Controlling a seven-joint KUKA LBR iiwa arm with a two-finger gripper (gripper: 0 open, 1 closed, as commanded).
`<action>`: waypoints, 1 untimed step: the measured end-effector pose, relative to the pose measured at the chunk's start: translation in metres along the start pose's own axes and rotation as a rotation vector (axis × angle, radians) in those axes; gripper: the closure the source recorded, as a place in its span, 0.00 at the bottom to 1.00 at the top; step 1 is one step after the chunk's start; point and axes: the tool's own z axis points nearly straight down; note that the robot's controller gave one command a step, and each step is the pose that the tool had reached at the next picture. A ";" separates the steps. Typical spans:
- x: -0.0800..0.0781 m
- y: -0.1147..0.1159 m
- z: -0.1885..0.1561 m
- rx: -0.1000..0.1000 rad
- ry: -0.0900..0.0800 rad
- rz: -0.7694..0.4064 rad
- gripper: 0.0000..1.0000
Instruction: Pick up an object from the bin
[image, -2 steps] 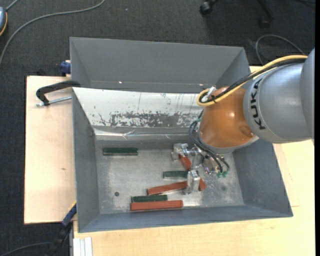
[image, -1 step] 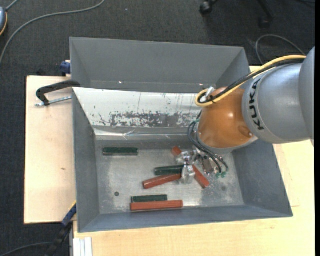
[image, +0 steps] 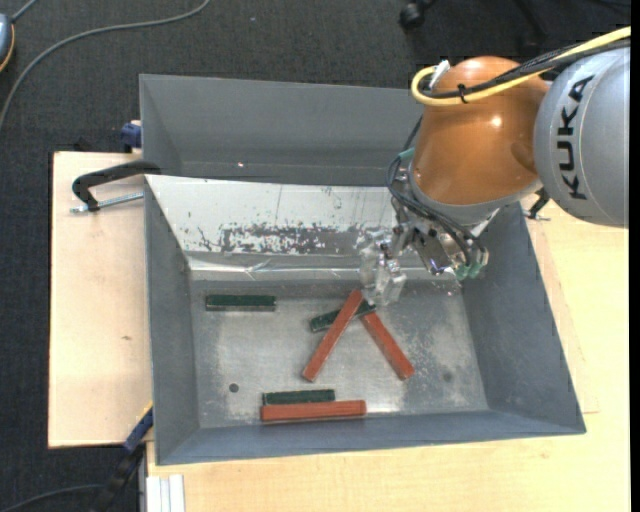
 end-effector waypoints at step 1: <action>0.002 0.000 0.005 -0.003 0.011 0.002 0.00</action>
Offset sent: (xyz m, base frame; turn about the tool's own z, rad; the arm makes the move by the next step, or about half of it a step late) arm 0.0000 0.0000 0.0000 0.0000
